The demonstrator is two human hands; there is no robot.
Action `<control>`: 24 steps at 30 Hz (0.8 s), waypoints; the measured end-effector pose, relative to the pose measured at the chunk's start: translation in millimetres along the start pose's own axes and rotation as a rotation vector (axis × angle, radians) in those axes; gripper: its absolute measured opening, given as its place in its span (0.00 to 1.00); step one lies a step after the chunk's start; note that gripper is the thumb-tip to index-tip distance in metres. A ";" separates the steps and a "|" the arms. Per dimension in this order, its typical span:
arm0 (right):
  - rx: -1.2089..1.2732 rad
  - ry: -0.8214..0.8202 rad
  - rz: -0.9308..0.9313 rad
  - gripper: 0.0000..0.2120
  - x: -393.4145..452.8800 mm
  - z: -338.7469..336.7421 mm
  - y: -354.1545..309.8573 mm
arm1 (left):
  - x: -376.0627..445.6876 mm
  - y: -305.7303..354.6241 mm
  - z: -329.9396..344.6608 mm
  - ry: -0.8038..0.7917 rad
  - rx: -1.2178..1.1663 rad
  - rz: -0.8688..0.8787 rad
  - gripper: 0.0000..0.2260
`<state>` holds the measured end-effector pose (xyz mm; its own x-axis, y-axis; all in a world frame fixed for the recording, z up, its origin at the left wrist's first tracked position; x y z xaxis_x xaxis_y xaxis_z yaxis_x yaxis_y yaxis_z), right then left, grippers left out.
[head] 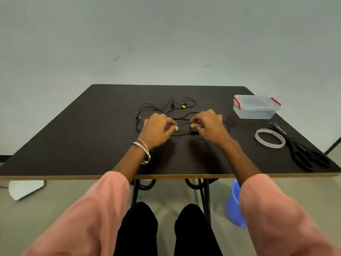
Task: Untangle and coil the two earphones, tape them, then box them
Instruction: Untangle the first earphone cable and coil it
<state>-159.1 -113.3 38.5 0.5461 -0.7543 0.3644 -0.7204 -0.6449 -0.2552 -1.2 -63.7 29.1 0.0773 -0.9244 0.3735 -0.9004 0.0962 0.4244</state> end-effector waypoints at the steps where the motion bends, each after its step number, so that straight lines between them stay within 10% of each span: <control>1: -0.037 -0.026 0.021 0.10 -4.6 2.4 1.9 | -3.5 3.6 6.8 -0.036 0.043 0.007 0.13; 15: -0.190 0.115 0.016 0.10 -22.9 28.5 23.3 | 10.8 3.4 48.6 0.065 0.210 0.011 0.10; 24: 0.351 0.687 0.179 0.06 -45.4 -14.4 41.9 | 13.0 -13.7 52.9 0.055 0.200 -0.162 0.10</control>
<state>-220.2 -104.4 24.2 -0.0342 -0.6791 0.7333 -0.5332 -0.6081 -0.5881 -10.5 -96.5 -15.5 0.2451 -0.9000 0.3604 -0.9408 -0.1311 0.3124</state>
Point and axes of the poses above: each hand's wrist, its own x-axis towards the middle knuckle, its own z-axis out of the palm, y = z × x, the point moved 7 cm from there along x, towards the middle knuckle, and after that the axes turned 6 degrees about -z, right-handed, at the moved point
